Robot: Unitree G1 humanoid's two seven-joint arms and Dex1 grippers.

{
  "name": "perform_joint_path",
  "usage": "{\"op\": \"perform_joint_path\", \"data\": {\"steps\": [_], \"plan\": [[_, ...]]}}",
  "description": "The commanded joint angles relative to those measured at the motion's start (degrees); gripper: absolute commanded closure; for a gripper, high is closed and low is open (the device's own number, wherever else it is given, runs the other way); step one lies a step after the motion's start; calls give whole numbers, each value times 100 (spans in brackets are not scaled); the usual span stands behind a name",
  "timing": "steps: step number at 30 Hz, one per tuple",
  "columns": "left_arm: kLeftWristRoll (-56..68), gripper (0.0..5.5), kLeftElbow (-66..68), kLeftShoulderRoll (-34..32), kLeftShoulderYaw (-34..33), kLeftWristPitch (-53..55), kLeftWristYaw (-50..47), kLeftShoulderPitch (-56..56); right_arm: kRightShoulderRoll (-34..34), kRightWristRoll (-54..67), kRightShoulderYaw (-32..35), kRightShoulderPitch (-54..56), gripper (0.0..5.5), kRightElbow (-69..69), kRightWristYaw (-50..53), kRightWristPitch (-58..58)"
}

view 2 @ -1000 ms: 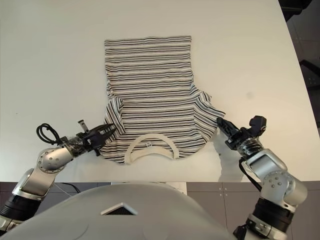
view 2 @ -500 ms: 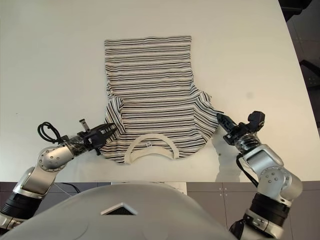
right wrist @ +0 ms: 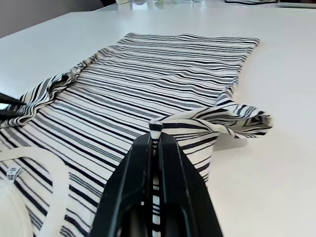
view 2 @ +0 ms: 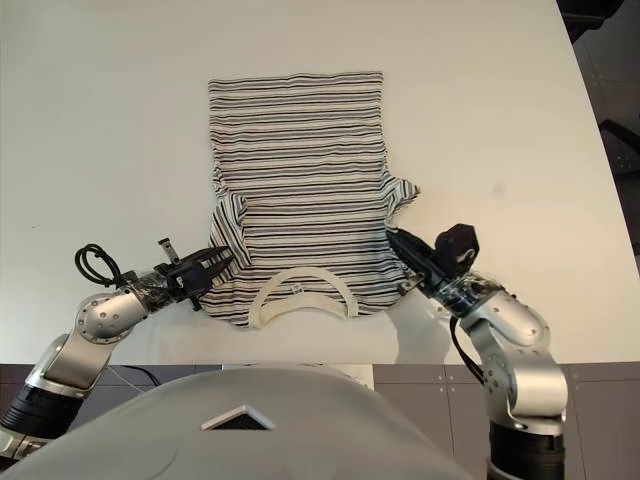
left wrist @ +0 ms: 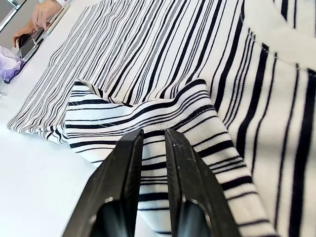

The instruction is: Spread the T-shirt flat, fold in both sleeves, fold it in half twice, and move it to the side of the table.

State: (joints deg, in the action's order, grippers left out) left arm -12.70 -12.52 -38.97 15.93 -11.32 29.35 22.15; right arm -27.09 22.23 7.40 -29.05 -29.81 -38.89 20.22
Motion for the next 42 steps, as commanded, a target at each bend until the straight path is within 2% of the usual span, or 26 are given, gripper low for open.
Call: {"op": "perform_joint_path", "data": {"steps": [1,10,13,18,20,24,27,30,32,34,37,42], "plan": [[-299,468,265,-173,116,250,227,79,-165,-607,-513,-17,537,75,-15,-406],[-319,468,266,-238,128,256,335,10,-256,-1508,-1100,-14,537,525,203,-801],[-329,468,246,-242,127,260,325,35,-206,-1394,-1083,6,483,443,223,-782],[164,468,-532,-174,-122,372,459,54,-263,476,-384,211,479,-189,-256,43],[521,468,-1000,-132,-285,582,599,-37,-240,985,-5,628,479,-92,-88,371],[948,468,-1674,-257,-710,902,811,-205,-516,512,210,990,479,475,46,175],[787,468,-1854,-785,-1223,505,1060,255,-1227,-98,518,352,479,659,-727,-729],[286,439,-1232,-1347,-2021,-807,1070,1380,-1922,-1071,1035,-251,422,1355,-1428,-2733],[-286,408,-476,-1487,-2276,-1887,681,1936,-2156,-1633,1082,-525,389,1894,-1586,-3941],[-796,372,154,-1469,-2237,-2762,287,2249,-2260,-2063,950,-587,360,2434,-1577,-4784],[-1618,322,678,-1307,-1973,-3512,-270,2250,-2194,-2304,745,-576,360,2724,-1468,-5271],[-2342,322,960,-1076,-1464,-3859,-751,1590,-2167,-2382,434,-373,360,2931,-1342,-5409]]}}
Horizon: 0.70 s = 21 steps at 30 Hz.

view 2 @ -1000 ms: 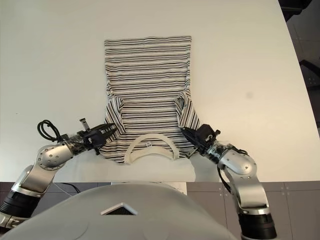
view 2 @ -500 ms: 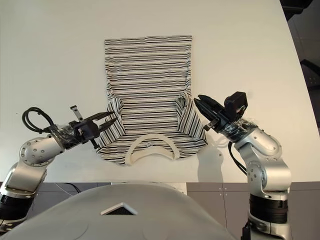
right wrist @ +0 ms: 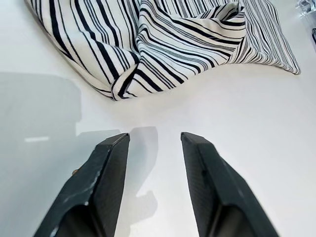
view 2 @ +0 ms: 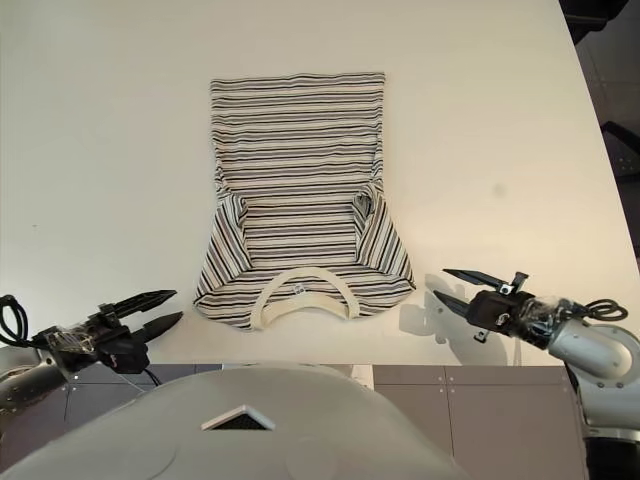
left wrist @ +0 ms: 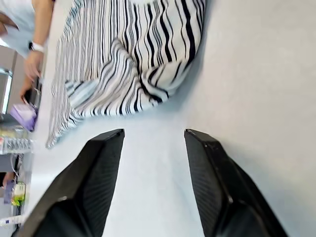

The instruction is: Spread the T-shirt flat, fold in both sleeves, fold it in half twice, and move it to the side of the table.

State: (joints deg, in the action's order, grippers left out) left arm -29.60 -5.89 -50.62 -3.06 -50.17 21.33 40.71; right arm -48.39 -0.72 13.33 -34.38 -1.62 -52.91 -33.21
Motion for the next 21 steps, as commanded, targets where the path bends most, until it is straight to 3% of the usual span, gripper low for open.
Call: {"op": "perform_joint_path", "data": {"steps": [1,7,16,20,21], "plan": [[-734,322,372,111,544,19,13,-386,-41,-109,-228,223,360,171,83,-90],[-673,322,415,191,914,305,41,-878,-126,-160,-420,391,360,386,185,-279],[-604,460,524,82,1365,323,90,-1037,-310,-561,-524,572,360,688,466,-1131],[-565,496,639,42,1422,363,53,-1052,-635,-1322,-582,809,360,1195,777,-2371],[-544,508,636,37,1427,380,59,-1062,-674,-1525,-604,872,338,1315,894,-2630]]}}
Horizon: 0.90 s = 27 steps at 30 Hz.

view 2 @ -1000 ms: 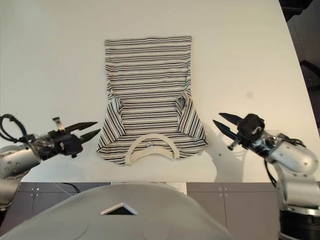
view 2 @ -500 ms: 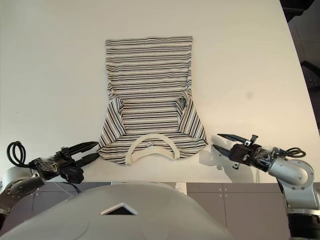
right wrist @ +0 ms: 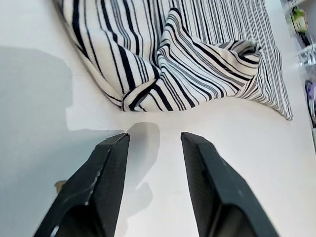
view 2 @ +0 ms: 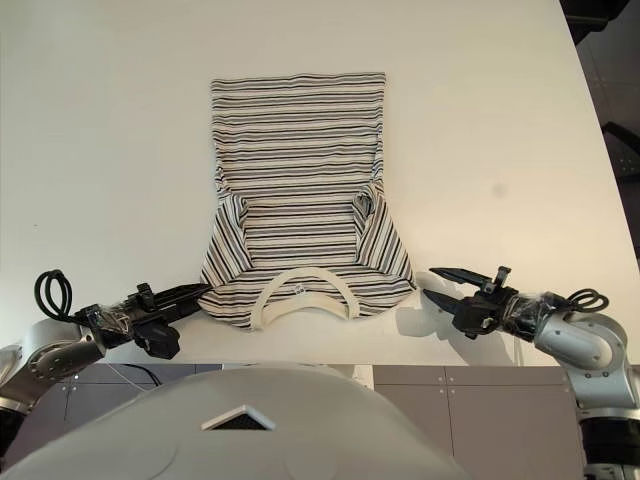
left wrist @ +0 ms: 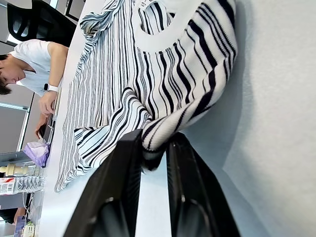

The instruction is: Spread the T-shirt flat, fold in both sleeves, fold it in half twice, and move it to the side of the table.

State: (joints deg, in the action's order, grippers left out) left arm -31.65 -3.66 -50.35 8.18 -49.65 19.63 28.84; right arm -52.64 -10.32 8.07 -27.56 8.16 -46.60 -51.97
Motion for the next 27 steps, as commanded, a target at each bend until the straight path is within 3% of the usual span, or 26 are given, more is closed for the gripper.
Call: {"op": "perform_joint_path", "data": {"steps": [1,4,15,25,27], "plan": [[-312,519,414,4,308,339,240,103,-266,-768,-125,271,318,447,385,-960],[-232,538,369,-24,333,384,302,51,-204,-1253,-304,511,286,642,717,-1300],[-26,538,446,-210,431,382,483,-230,108,-2013,-1195,943,286,673,1589,-1179],[77,540,449,-310,367,393,469,-216,-192,-1738,-1625,1029,478,961,1712,-967],[310,540,381,-294,342,433,522,-250,-321,-961,-1787,886,525,609,1330,-490]]}}
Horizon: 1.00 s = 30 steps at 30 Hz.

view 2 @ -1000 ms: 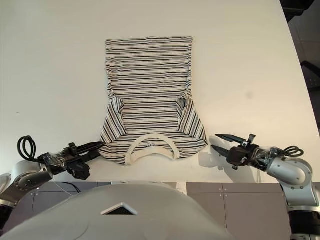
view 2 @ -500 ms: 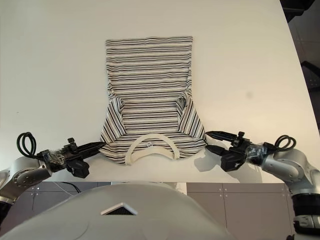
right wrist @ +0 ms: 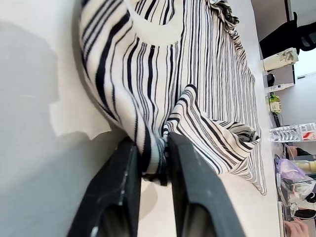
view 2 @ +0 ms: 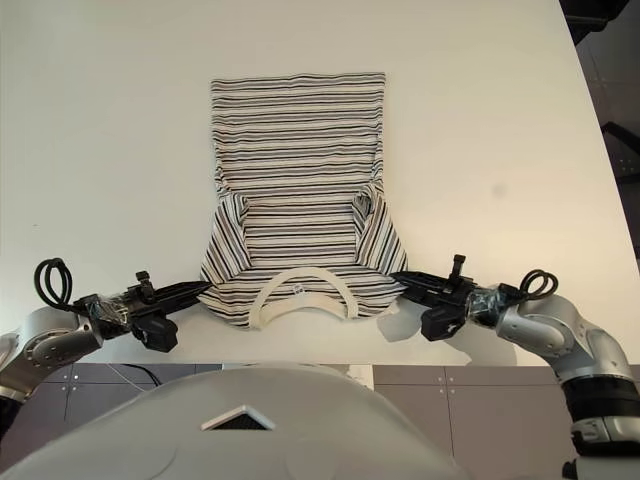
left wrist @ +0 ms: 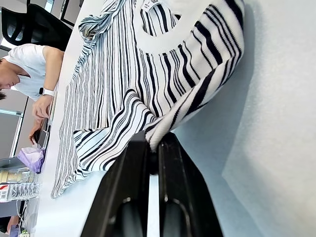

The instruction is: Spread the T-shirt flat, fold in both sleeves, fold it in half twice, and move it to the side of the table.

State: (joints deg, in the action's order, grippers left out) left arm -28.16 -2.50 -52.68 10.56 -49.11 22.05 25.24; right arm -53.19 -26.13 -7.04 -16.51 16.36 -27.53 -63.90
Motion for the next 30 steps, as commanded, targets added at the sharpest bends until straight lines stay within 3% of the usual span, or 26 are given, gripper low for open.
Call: {"op": "perform_joint_path", "data": {"steps": [1,5,9,13,18,20,22,24,27,30], "plan": [[131,540,206,-49,95,422,322,97,-348,1025,-365,-294,536,-459,-791,986],[939,540,-252,-141,45,570,637,73,-864,2421,-454,-494,536,-1564,-1705,2156],[2139,540,-1195,-573,-198,995,1194,534,-1725,3763,88,-904,536,-2624,-2528,3204],[3783,540,-2268,-1216,-1059,1808,1844,1487,-2339,4865,1219,-1472,536,-3544,-3298,4199],[5537,540,-3349,-1507,-2742,3052,3216,2899,-2125,5961,3306,-2592,536,-4876,-4546,6037],[6081,540,-3690,-1456,-3196,3585,3510,2967,-2080,6338,3735,-2493,536,-5156,-4763,6642],[6402,540,-3747,-1497,-3121,4094,3307,2156,-2195,6564,3423,-1682,536,-5078,-4480,7015],[6294,540,-3519,-1423,-2598,4600,2937,896,-2132,6365,2581,-465,536,-4723,-4167,7213],[5582,540,-2774,-755,-1593,5065,2468,-920,-1448,5865,1204,1409,536,-3861,-4187,7510],[4775,540,-1831,-90,-847,5155,2282,-1837,-553,5238,192,2866,536,-2507,-4343,7646]]}}
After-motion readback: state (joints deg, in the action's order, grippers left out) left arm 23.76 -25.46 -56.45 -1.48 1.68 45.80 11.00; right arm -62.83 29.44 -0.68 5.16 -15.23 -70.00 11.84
